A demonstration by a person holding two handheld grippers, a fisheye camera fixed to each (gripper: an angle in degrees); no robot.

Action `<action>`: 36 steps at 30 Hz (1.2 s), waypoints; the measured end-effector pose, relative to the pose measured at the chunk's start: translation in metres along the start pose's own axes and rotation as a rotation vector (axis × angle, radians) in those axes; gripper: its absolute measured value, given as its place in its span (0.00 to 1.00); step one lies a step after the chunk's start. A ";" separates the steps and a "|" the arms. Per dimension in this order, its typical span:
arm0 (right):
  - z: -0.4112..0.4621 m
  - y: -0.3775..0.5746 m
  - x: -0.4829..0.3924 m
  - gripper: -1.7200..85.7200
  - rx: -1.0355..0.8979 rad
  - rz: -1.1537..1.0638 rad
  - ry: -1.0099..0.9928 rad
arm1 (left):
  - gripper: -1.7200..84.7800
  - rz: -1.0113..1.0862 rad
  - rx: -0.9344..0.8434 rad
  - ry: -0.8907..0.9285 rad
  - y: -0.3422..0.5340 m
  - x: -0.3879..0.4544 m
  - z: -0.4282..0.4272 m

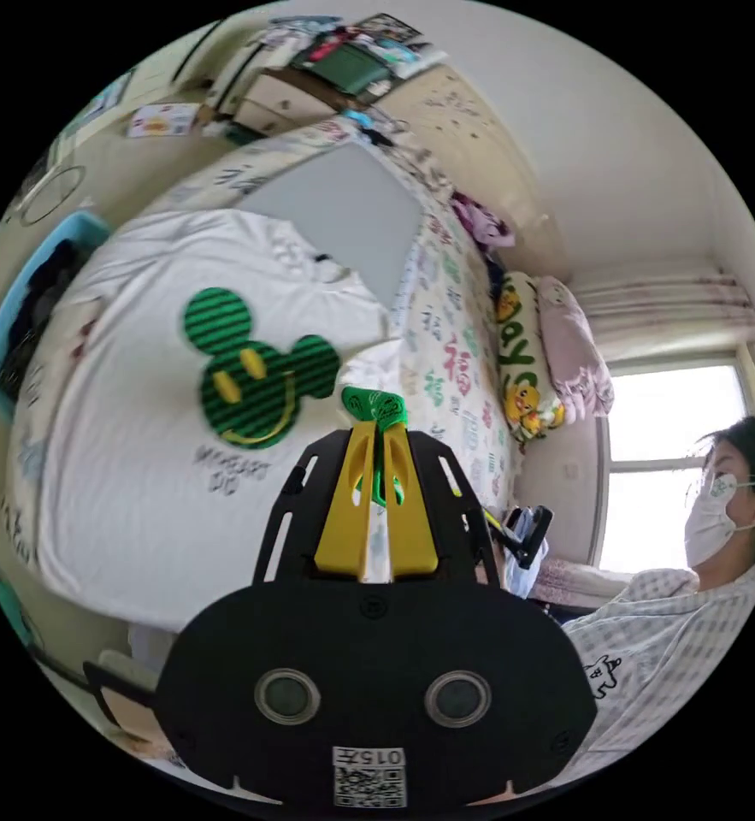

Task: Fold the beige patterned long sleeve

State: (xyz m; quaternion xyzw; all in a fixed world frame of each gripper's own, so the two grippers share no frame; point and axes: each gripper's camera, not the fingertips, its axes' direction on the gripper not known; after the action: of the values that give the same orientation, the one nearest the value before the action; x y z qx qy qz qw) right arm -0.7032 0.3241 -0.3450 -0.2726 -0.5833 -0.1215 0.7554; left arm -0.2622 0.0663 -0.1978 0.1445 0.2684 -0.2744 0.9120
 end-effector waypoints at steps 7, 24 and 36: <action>0.111 -0.048 -0.166 0.08 -0.163 -0.109 -0.111 | 0.01 -0.163 -0.017 0.049 0.015 -0.125 -0.043; 0.108 -0.044 -0.120 0.10 -0.023 0.522 -0.045 | 0.05 -0.079 -0.162 -0.026 -0.048 -0.203 -0.069; 0.142 -0.068 -0.079 0.13 0.030 0.593 -0.237 | 0.14 0.412 -0.292 0.038 -0.253 0.039 0.151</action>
State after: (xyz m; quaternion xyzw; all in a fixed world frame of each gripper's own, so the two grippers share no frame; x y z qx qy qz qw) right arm -0.8762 0.3361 -0.3776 -0.4316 -0.5641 0.1452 0.6888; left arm -0.3191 -0.2166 -0.1259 0.0678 0.2871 -0.0382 0.9547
